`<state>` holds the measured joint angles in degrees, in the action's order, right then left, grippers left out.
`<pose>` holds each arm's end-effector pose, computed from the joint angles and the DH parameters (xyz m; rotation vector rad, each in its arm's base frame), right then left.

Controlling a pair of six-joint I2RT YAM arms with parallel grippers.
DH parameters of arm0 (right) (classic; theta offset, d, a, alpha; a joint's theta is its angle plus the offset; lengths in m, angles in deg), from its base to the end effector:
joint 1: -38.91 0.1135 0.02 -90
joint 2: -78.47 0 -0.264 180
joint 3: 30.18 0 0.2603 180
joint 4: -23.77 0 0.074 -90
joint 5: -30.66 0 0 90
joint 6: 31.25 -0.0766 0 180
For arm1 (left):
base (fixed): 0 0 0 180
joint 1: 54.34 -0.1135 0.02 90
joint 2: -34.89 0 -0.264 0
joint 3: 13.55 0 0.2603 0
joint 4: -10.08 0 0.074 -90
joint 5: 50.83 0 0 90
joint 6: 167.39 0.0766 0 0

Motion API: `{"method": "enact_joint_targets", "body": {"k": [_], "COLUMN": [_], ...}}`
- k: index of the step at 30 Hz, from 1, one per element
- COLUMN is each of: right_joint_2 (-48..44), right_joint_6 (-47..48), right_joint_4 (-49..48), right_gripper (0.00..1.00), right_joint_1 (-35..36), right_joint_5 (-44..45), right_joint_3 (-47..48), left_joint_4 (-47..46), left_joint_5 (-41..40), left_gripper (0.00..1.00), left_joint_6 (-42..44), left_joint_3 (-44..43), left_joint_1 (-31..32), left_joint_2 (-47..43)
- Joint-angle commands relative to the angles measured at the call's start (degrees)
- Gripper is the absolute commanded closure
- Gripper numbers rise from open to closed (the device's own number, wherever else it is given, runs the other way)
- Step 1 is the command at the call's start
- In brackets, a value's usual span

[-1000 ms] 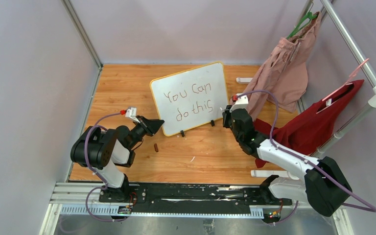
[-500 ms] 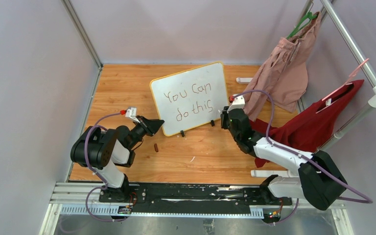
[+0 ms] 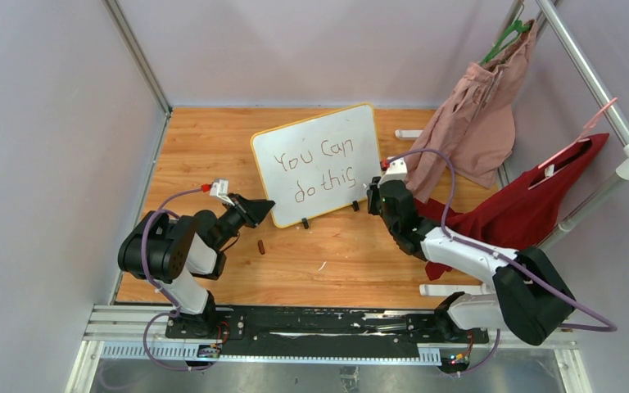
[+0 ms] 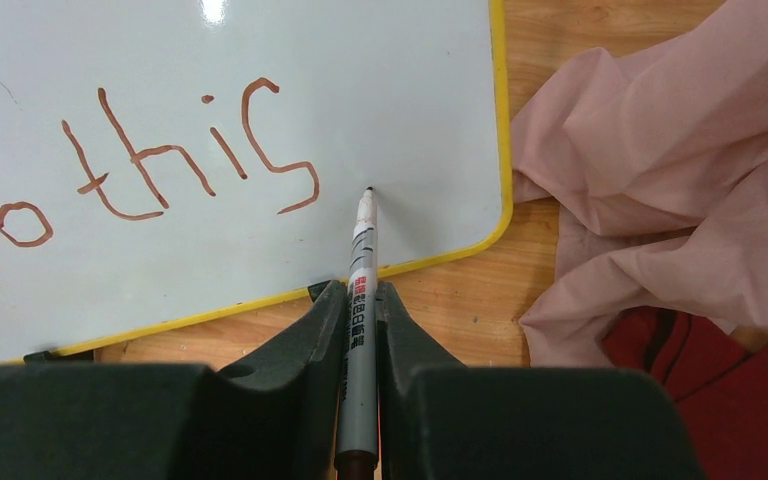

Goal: Write a sentence on the whiteboard

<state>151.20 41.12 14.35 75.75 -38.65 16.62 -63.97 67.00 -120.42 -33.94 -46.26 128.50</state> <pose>0.2686 0.1674 0.2104 -0.0596 1.8516 0.3293 0.2460 -0.0710 0.1298 -0.0976 1.6595 -1.0660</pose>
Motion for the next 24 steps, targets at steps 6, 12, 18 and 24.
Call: {"method": "enact_joint_targets", "body": {"k": [6, 12, 18, 24], "right_joint_2": [1.0, 1.5, 2.1, 2.1], "right_joint_6": [-0.9, -0.9, -1.1, -1.1], "right_joint_4": [-2.0, -2.0, -1.7, -1.2], "right_gripper": [1.00, 1.00, 1.00, 1.00], "right_joint_1": [-0.8, -0.8, -0.8, -0.9], "right_joint_5": [0.1, -0.2, -0.4, -0.6], "right_joint_3": [2.0, 2.1, 2.3, 2.5], "left_joint_4": [-2.6, -2.6, -2.6, -2.6], "left_joint_5": [-2.3, -2.3, -2.3, -2.5], "left_gripper": [1.00, 1.00, 1.00, 1.00], "left_joint_6": [1.2, 1.2, 1.1, 1.1], "left_joint_3": [0.6, 0.7, 0.7, 0.8], "left_joint_1": [-0.1, -0.1, -0.1, -0.1], "left_joint_2": [0.0, -0.1, -0.6, -0.7]}}
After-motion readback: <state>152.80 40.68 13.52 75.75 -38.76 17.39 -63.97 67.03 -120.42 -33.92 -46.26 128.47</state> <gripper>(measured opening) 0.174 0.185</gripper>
